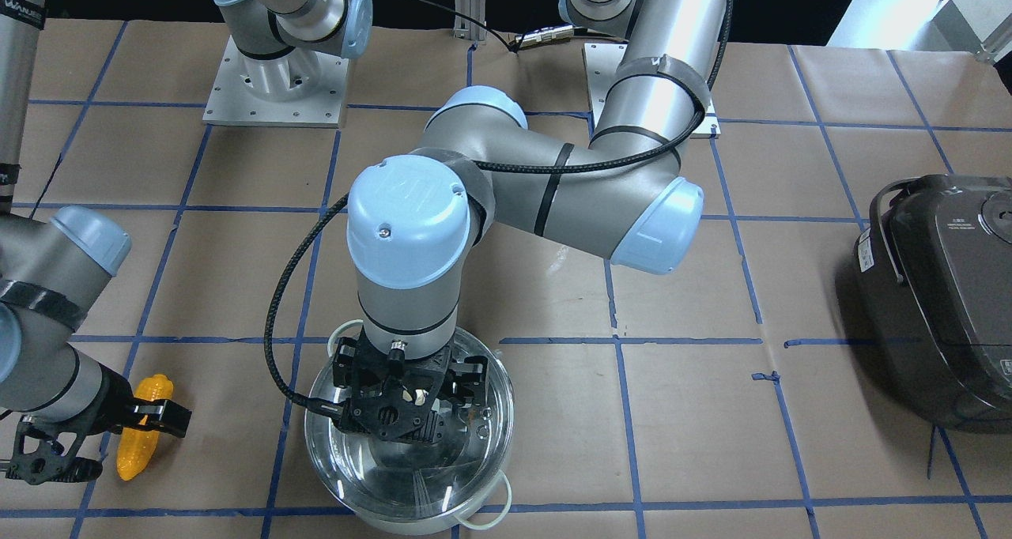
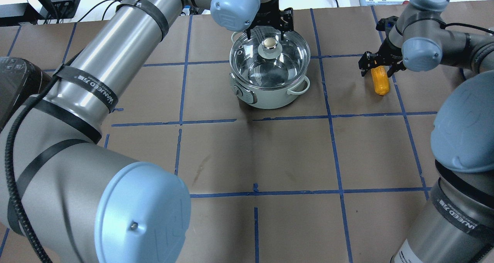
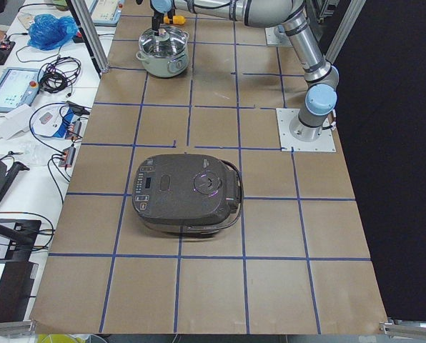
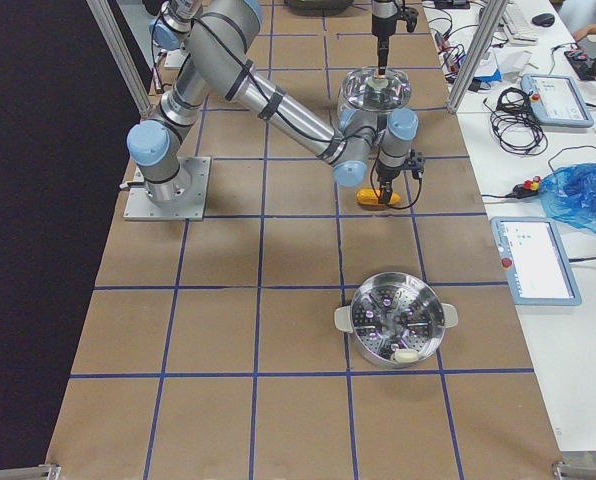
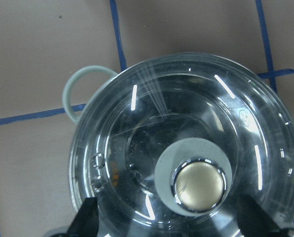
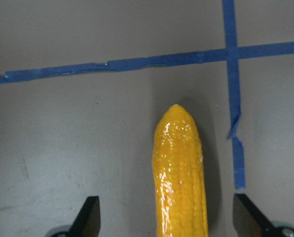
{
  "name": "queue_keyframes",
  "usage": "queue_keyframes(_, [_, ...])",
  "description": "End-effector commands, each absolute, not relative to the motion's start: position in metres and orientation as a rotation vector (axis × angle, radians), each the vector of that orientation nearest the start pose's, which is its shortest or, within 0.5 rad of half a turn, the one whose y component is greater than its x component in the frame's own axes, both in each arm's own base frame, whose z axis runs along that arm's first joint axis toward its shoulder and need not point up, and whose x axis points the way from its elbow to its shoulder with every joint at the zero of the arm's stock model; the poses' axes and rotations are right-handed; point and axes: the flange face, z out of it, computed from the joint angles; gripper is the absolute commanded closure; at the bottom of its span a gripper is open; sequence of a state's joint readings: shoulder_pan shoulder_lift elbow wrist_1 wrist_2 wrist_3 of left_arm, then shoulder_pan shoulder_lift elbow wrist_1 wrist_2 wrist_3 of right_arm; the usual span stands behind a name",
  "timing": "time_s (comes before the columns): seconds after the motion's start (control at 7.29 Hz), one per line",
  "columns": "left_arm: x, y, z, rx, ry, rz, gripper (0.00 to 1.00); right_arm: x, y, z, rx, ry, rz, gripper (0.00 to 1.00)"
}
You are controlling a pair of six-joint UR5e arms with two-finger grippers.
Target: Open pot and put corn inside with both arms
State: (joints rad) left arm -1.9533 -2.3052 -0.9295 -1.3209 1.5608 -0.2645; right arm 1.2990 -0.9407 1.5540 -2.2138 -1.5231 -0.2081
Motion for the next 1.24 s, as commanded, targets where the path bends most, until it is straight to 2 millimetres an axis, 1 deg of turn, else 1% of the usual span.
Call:
queue_keyframes(0.0, [-0.436, -0.678, 0.345, 0.153, 3.203, -0.225, 0.0, -0.048, -0.682, 0.172, 0.089, 3.102, -0.064, 0.27])
queue_keyframes(0.14, [-0.437, -0.677, 0.341, 0.133, 3.205, -0.211, 0.0, -0.047, -0.68, 0.174, 0.092, 3.102, -0.049, 0.6])
queue_keyframes(0.27, [-0.435, -0.676, 0.344, 0.13, 3.202, -0.213, 0.0, -0.046, -0.677, 0.173, 0.091, 3.091, 0.02, 0.9])
queue_keyframes(0.41, [-0.434, -0.674, 0.35, 0.141, 3.195, -0.214, 0.23, -0.047, -0.679, 0.179, 0.093, 3.091, 0.03, 0.93])
queue_keyframes(0.55, [-0.434, -0.673, 0.348, 0.151, 3.191, -0.198, 0.78, -0.049, -0.684, 0.191, 0.093, 3.098, -0.001, 0.93])
queue_keyframes(0.69, [-0.434, -0.674, 0.347, 0.15, 3.189, -0.196, 0.95, -0.049, -0.686, 0.222, 0.091, 3.096, 0.007, 0.93])
queue_keyframes(0.82, [-0.433, -0.673, 0.357, 0.179, 3.186, -0.222, 0.99, -0.048, -0.684, 0.269, 0.089, 3.092, 0.028, 0.93])
queue_keyframes(0.96, [-0.43, -0.672, 0.368, 0.186, 3.183, -0.246, 0.99, -0.042, -0.683, 0.305, 0.079, 3.09, 0.028, 0.93])
queue_keyframes(1.1, [-0.423, -0.67, 0.384, 0.183, 3.183, -0.259, 0.99, -0.031, -0.685, 0.335, 0.059, 3.099, -0.027, 0.93])
